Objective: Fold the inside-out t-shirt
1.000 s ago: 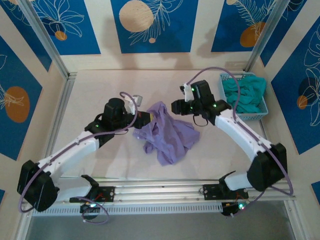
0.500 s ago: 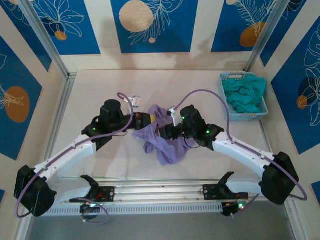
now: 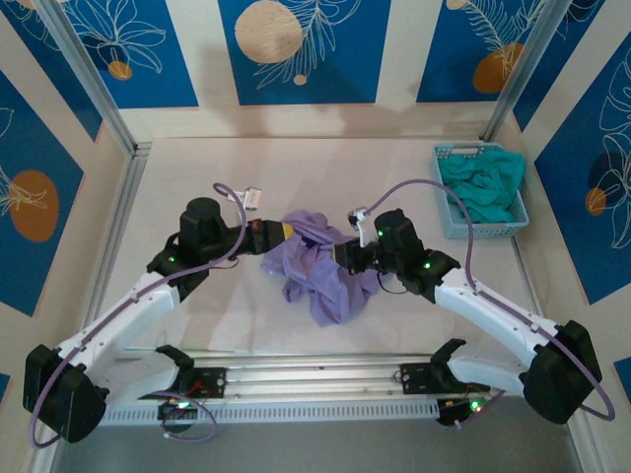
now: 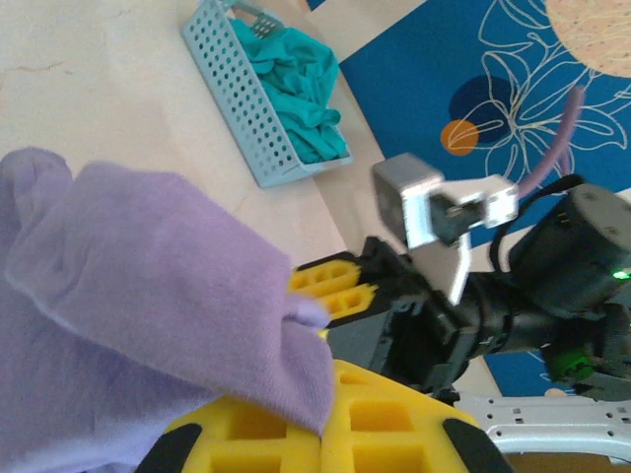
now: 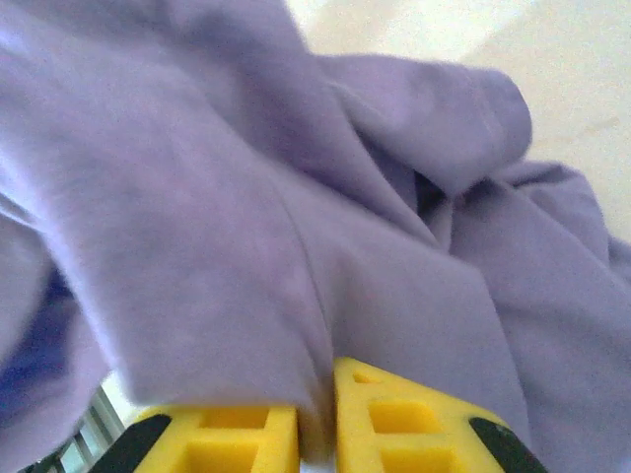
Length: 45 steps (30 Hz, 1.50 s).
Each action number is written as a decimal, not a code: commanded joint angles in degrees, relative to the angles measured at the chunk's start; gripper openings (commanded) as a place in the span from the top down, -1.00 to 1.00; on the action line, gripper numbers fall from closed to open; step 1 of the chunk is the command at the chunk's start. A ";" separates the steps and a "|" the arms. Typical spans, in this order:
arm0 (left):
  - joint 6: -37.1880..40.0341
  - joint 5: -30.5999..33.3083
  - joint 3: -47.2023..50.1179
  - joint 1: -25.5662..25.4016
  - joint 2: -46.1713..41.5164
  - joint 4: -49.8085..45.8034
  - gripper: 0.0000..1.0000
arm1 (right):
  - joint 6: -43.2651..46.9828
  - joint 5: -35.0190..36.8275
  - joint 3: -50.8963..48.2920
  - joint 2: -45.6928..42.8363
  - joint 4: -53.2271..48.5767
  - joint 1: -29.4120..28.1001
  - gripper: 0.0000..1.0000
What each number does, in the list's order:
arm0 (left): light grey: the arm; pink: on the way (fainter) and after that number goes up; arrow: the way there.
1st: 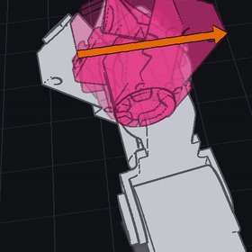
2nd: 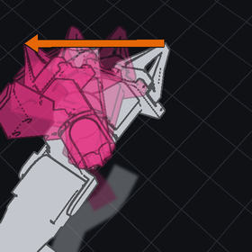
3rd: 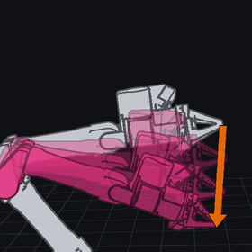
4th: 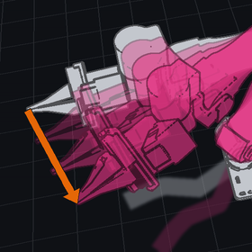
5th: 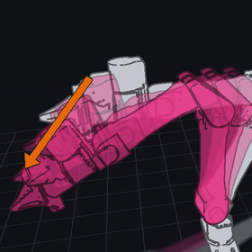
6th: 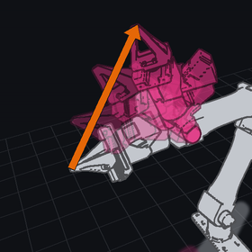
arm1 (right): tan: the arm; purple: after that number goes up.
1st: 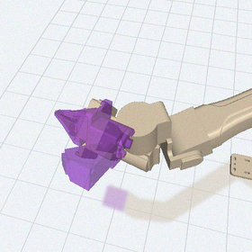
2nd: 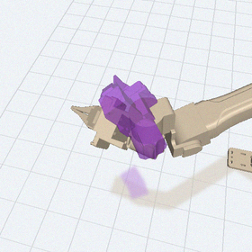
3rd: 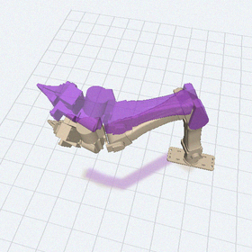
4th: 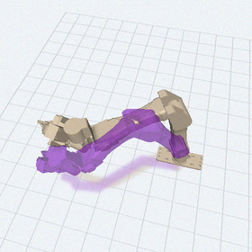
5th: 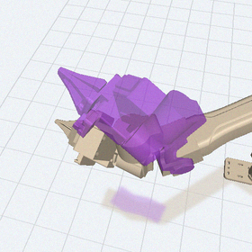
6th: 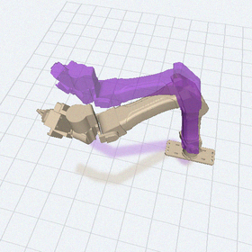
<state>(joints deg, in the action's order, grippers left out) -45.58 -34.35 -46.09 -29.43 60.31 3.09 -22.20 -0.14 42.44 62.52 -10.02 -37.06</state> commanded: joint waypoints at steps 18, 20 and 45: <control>0.54 -3.58 -0.41 0.86 -0.09 3.40 1.00 | 13.05 -1.33 10.15 8.19 5.67 -7.24 0.09; 1.85 -1.88 -0.40 1.07 -0.64 1.71 1.00 | 12.88 -2.60 12.58 9.50 3.53 -6.79 0.63; 27.12 33.04 -5.23 -11.24 -9.67 -29.19 0.00 | -11.44 -32.05 7.61 10.68 20.85 2.99 1.00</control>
<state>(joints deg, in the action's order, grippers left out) -21.45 -3.77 -49.89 -37.76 49.95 -23.88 -31.90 -30.55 49.06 72.99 10.70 -34.81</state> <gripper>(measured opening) 0.498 0.060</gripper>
